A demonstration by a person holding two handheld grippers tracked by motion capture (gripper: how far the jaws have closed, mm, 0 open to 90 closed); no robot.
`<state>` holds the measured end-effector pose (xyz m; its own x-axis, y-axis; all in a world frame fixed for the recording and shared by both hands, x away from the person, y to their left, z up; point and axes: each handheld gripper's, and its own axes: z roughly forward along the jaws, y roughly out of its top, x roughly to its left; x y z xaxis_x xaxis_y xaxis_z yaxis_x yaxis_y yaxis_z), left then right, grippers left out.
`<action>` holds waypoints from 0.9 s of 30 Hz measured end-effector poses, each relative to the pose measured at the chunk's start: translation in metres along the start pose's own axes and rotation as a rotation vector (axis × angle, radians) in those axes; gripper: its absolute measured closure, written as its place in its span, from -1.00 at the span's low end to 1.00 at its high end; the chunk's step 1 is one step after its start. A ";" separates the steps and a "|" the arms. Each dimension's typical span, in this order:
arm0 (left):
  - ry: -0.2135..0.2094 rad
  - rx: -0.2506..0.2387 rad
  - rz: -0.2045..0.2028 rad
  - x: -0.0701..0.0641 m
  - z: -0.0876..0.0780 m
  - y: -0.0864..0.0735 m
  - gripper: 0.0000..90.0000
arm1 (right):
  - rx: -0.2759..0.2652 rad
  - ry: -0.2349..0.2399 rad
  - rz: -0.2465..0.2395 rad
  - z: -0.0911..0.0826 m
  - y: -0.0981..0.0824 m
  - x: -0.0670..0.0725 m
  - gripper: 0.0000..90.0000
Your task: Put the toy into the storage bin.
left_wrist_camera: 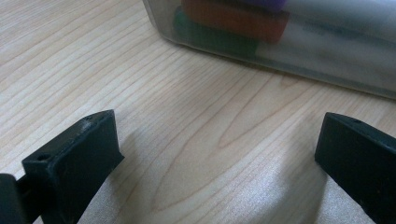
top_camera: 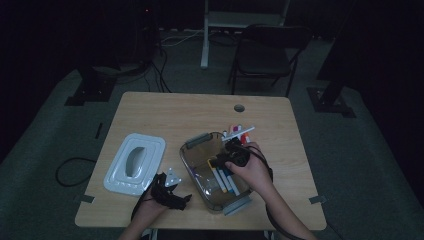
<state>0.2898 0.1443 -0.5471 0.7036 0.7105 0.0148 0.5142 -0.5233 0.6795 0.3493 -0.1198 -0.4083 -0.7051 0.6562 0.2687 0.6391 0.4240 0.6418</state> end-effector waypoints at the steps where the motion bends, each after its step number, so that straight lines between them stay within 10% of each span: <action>1: 0.000 0.000 0.000 0.000 0.000 0.000 -0.99 | -0.018 -0.009 0.008 -0.005 0.000 -0.004 0.26; 12: 0.001 -0.001 0.000 0.000 0.000 0.000 -0.99 | -0.177 -0.158 0.088 -0.042 -0.014 -0.064 0.23; 27: 0.000 -0.002 -0.002 0.000 0.000 0.000 -0.99 | -0.096 -0.284 0.274 0.012 -0.037 -0.159 0.32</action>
<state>0.2898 0.1442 -0.5473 0.7026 0.7114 0.0138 0.5143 -0.5212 0.6811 0.4409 -0.2320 -0.4838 -0.3914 0.8887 0.2387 0.7506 0.1583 0.6415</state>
